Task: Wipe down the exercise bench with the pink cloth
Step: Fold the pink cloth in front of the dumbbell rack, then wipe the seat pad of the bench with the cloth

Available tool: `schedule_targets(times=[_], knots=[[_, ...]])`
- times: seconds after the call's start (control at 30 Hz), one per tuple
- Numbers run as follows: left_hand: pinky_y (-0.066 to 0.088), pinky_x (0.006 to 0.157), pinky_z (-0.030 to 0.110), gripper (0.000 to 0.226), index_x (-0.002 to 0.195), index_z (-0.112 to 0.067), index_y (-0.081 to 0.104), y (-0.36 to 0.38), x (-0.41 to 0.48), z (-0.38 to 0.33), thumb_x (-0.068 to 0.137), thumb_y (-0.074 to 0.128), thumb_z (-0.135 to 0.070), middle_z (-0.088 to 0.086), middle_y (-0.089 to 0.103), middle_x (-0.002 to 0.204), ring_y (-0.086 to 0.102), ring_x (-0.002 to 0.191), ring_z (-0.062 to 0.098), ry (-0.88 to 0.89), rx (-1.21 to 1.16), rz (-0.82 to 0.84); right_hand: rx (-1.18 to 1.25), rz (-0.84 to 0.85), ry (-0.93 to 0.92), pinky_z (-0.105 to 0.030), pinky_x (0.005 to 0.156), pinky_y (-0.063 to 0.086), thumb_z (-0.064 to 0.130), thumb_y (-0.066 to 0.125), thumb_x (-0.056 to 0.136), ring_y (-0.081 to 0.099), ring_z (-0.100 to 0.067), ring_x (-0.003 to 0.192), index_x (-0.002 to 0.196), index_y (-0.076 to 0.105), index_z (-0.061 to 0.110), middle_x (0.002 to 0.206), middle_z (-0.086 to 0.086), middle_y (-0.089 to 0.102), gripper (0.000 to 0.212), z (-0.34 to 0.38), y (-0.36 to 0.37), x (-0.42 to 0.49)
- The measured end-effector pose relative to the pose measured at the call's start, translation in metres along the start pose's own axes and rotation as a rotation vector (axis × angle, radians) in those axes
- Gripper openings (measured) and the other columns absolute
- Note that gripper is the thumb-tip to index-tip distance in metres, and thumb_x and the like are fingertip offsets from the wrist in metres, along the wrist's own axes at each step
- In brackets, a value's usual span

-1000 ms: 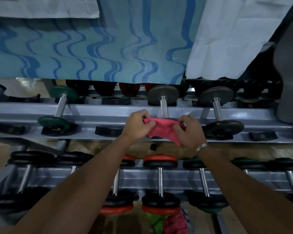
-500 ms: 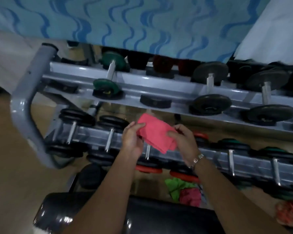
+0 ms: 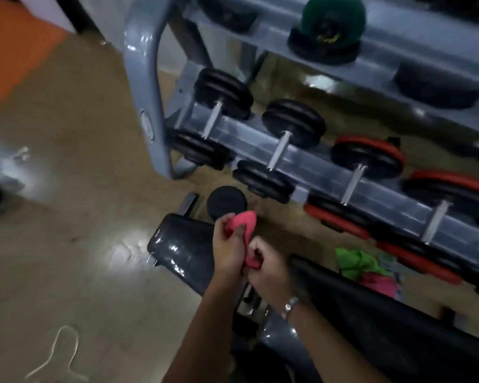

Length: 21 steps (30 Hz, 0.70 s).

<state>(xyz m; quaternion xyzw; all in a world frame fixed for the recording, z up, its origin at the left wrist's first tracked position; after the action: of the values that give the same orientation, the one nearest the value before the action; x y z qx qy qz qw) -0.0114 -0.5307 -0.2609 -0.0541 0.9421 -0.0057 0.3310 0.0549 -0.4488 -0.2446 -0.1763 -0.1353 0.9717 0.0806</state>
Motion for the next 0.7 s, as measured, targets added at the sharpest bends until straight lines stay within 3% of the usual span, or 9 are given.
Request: schedule_targets(times=[0.07,0.17,0.3,0.43,0.6,0.7], knots=[[0.053,0.096,0.032,0.021,0.113,-0.026,0.065,-0.033,0.016,0.018,0.100,0.064,-0.009,-0.005,0.069,0.110,0.066,0.105,0.014,0.038,0.062,-0.057,-0.024,0.055,-0.004,-0.021,0.062,0.032,-0.008,0.060,0.066,0.039,-0.006,0.066,0.071,0.039,0.021,0.069,0.011,0.042,0.036,-0.010,0.033,0.000],[0.053,0.097,0.028,0.019,0.113,-0.017,0.069,-0.081,0.040,0.041,0.098,0.066,-0.007,-0.005,0.072,0.108,0.068,0.108,0.017,0.096,0.097,-0.215,-0.061,0.194,-0.085,-0.027,0.069,0.045,0.010,0.062,0.070,0.054,-0.009,0.078,0.081,0.051,0.022,0.081,0.010,0.052,0.019,-0.023,0.070,0.003],[0.056,0.096,0.041,0.018,0.103,-0.018,0.071,-0.146,0.077,0.065,0.096,0.063,-0.004,-0.003,0.073,0.099,0.070,0.101,0.023,0.188,0.212,-0.453,-0.131,0.319,-0.112,-0.025,0.088,0.050,0.022,0.068,0.083,0.061,-0.006,0.100,0.099,0.063,0.028,0.100,0.015,0.059,0.019,-0.058,0.102,0.025],[0.057,0.092,0.044,0.017,0.106,-0.019,0.072,-0.193,0.113,0.073,0.096,0.060,-0.011,-0.002,0.071,0.102,0.066,0.101,0.021,0.318,0.367,-0.488,-0.253,0.227,-0.141,-0.027,0.089,0.052,0.012,0.062,0.088,0.061,-0.003,0.100,0.106,0.066,0.030,0.103,0.015,0.061,0.026,-0.087,0.105,0.057],[0.051,0.093,0.022,0.015,0.107,-0.020,0.076,-0.219,0.148,0.083,0.103,0.065,-0.030,-0.001,0.068,0.110,0.056,0.105,0.000,0.511,0.588,-0.451,-0.491,0.183,-0.197,-0.037,0.084,0.056,0.010,0.061,0.089,0.061,-0.012,0.102,0.113,0.066,0.030,0.113,0.012,0.059,0.032,-0.114,0.099,0.105],[0.054,0.098,0.036,0.018,0.115,-0.009,0.075,-0.222,0.154,0.107,0.101,0.066,-0.016,0.011,0.067,0.117,0.060,0.110,0.015,0.637,0.672,-0.507,-0.578,0.170,-0.277,-0.042,0.088,0.055,0.003,0.062,0.087,0.060,-0.022,0.107,0.117,0.070,0.020,0.114,0.004,0.061,0.035,-0.127,0.102,0.129]])
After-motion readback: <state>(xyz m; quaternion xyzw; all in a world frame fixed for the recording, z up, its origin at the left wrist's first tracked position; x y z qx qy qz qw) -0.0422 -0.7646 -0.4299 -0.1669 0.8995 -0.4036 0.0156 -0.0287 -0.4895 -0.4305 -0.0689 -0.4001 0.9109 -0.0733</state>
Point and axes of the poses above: each hand's wrist, its own x-axis towards the middle knuckle, its own y-axis out of the palm, z = x × y, the point moved 2 cm from there along x, towards the middle knuckle
